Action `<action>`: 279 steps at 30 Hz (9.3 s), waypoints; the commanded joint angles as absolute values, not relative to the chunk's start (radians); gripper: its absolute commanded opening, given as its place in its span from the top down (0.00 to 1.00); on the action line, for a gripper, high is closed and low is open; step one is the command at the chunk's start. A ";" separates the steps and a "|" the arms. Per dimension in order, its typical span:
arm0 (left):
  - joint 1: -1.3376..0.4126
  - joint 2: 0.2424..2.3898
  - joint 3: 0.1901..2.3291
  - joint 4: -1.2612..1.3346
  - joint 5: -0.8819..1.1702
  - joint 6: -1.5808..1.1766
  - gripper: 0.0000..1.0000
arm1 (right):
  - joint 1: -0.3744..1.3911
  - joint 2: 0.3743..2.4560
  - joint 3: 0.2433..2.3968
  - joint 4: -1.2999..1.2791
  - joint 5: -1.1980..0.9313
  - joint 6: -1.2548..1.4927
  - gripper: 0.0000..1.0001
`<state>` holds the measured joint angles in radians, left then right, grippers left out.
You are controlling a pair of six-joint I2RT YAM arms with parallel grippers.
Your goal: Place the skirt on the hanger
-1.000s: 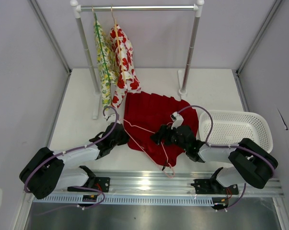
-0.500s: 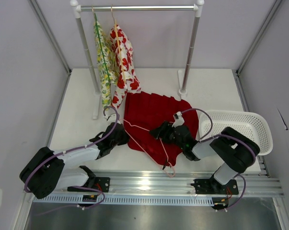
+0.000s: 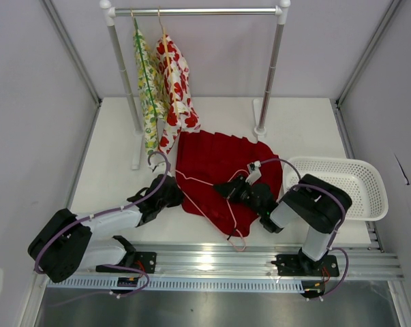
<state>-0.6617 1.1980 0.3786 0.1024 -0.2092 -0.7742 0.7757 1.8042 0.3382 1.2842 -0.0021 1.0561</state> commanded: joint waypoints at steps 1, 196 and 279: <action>-0.669 1.190 0.394 0.114 -0.199 -0.747 1.00 | 0.781 1.724 0.318 1.281 0.031 0.973 0.95; -0.976 1.371 0.683 -0.121 -0.316 -0.442 0.65 | 1.075 1.255 0.410 0.592 0.551 0.592 1.00; -1.071 1.628 0.741 -0.041 -0.630 -0.448 0.89 | 1.072 1.269 0.422 0.604 0.520 0.586 1.00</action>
